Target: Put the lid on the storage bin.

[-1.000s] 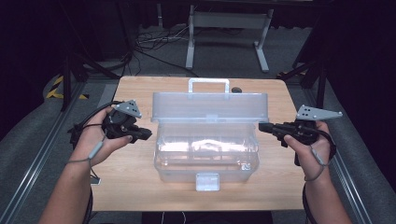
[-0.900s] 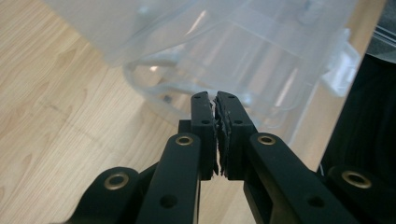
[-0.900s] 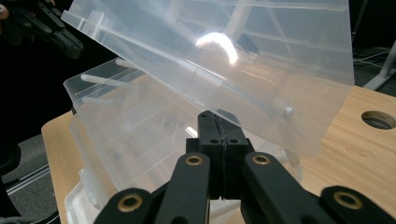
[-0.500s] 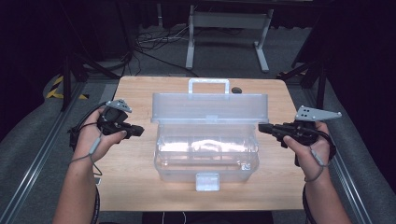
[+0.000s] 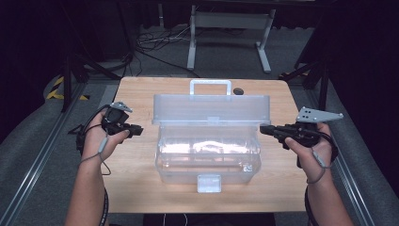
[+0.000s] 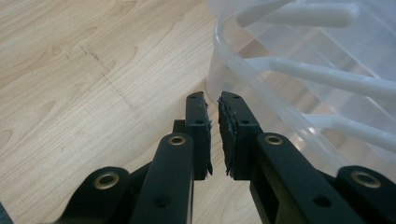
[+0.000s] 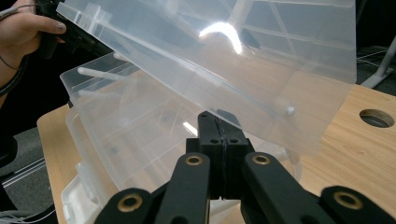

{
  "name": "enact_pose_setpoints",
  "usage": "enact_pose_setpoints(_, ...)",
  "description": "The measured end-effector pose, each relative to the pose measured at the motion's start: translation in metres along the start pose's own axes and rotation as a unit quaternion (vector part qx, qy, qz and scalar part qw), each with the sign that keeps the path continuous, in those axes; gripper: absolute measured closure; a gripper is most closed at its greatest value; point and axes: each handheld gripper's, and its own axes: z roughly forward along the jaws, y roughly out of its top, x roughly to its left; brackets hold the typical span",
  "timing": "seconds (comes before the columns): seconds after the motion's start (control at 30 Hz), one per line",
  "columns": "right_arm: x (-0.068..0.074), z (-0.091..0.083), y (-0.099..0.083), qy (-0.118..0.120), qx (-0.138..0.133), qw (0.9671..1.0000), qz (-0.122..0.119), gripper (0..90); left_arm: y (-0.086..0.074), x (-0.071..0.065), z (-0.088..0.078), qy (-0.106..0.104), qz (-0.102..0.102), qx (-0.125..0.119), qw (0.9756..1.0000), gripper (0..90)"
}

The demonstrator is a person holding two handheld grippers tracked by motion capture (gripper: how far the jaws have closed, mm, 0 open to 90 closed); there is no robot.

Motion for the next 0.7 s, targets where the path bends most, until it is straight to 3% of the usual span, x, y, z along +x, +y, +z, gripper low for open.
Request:
enact_pose_setpoints(0.3,0.002,0.000,0.000,-0.001,0.007,1.0000,-0.005,90.0,-0.007,0.011,0.011,0.026,-0.035,-0.004,0.9990,62.9)
enact_pose_setpoints(0.53,0.003,-0.001,-0.002,0.002,0.015,0.9999,-0.002,90.0,-0.009,0.018,0.017,0.037,-0.044,-0.010,0.9983,48.6)
enact_pose_setpoints(0.7,0.004,-0.002,-0.004,0.004,0.024,0.9997,0.002,90.0,-0.009,0.022,0.022,0.036,-0.046,-0.005,0.9983,44.8)
